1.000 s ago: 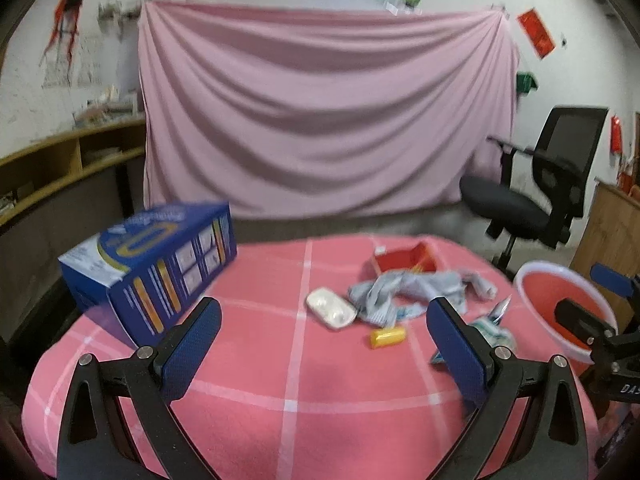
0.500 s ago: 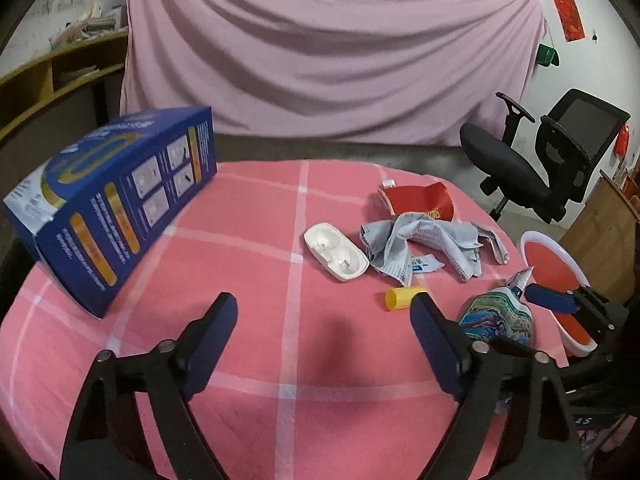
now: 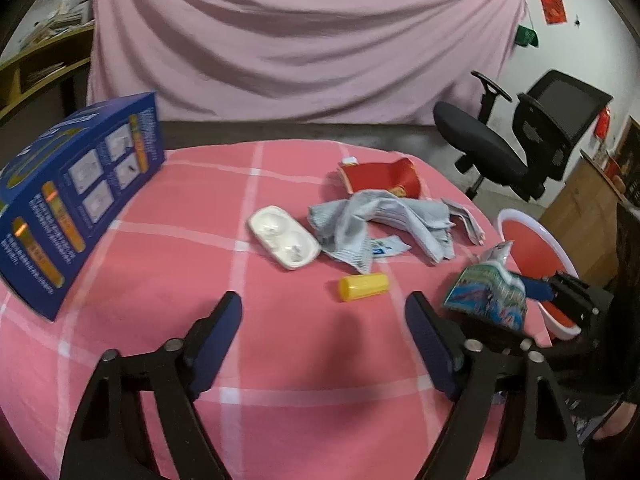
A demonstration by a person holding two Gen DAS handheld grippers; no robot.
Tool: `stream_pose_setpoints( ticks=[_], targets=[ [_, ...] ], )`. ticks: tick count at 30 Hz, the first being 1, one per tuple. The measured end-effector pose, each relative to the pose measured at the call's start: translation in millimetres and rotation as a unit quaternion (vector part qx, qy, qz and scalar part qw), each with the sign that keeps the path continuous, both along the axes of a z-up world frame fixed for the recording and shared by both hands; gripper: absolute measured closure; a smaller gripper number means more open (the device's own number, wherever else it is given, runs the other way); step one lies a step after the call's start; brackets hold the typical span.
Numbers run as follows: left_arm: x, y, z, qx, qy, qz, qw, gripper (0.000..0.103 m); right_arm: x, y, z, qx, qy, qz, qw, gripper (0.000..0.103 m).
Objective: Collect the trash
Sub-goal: 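Grasp the yellow cap with the left tool while the right tool grasps the blue-green wrapper, then carry both items over the red bucket and open both tools to drop them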
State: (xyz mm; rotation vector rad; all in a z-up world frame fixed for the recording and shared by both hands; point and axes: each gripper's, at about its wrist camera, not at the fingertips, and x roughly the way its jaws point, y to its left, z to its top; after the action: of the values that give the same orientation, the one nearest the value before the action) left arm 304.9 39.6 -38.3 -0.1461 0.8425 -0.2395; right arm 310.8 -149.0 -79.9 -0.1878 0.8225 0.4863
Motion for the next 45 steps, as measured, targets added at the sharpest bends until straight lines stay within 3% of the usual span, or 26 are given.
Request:
stream_pose_setpoints(
  ticks=[3,9,16,21,26,29,31,36,41,45],
  targets=[
    [5.7,-10.1,-3.9,0.006,0.010,-0.009,0.9999,0.031,2.8,-14.4,3.4,0.028,-0.003,-0.026,0.999,0.034],
    [19.9,-26.8,-7.4,0.020,0.029,-0.015,0.9993,0.046,3.8,-34.2,8.3,0.069,-0.012,-0.059,0.996,0.034],
    [22.7,-36.5,-11.6,0.056,0.037,0.009,0.9977,0.078,-4.9,-54.7,18.4,0.132,-0.045,-0.078,0.987,0.035],
    [5.4,-37.7,-1.5,0.050,-0.001,0.021,0.9985,0.078,-17.5,-66.4,27.8,0.167,-0.078,-0.075,0.980,0.035],
    [-21.7,-51.8,24.3,0.038,-0.085,0.022,0.9954,0.078,-40.7,-80.2,41.5,0.195,-0.141,-0.073,0.968,0.035],
    [-42.3,-67.3,48.1,0.002,-0.160,0.005,0.9872,0.078,-58.7,-96.3,54.7,0.219,-0.198,-0.080,0.952,0.035],
    [-51.5,-82.9,65.8,-0.001,-0.205,-0.010,0.9787,0.078,-71.7,-109.5,63.2,0.230,-0.239,-0.092,0.939,0.035],
    [-73.3,-134.6,102.8,0.005,-0.309,-0.067,0.9486,0.078,-95.5,-151.2,75.9,0.239,-0.319,-0.153,0.904,0.034],
    [-76.9,-186.0,117.8,-0.003,-0.346,-0.124,0.9299,0.078,-100.8,-190.5,70.6,0.224,-0.347,-0.216,0.885,0.034],
    [-70.1,-223.8,116.7,-0.002,-0.345,-0.157,0.9255,0.078,-96.0,-219.6,62.2,0.224,-0.333,-0.260,0.878,0.034]
  ],
)
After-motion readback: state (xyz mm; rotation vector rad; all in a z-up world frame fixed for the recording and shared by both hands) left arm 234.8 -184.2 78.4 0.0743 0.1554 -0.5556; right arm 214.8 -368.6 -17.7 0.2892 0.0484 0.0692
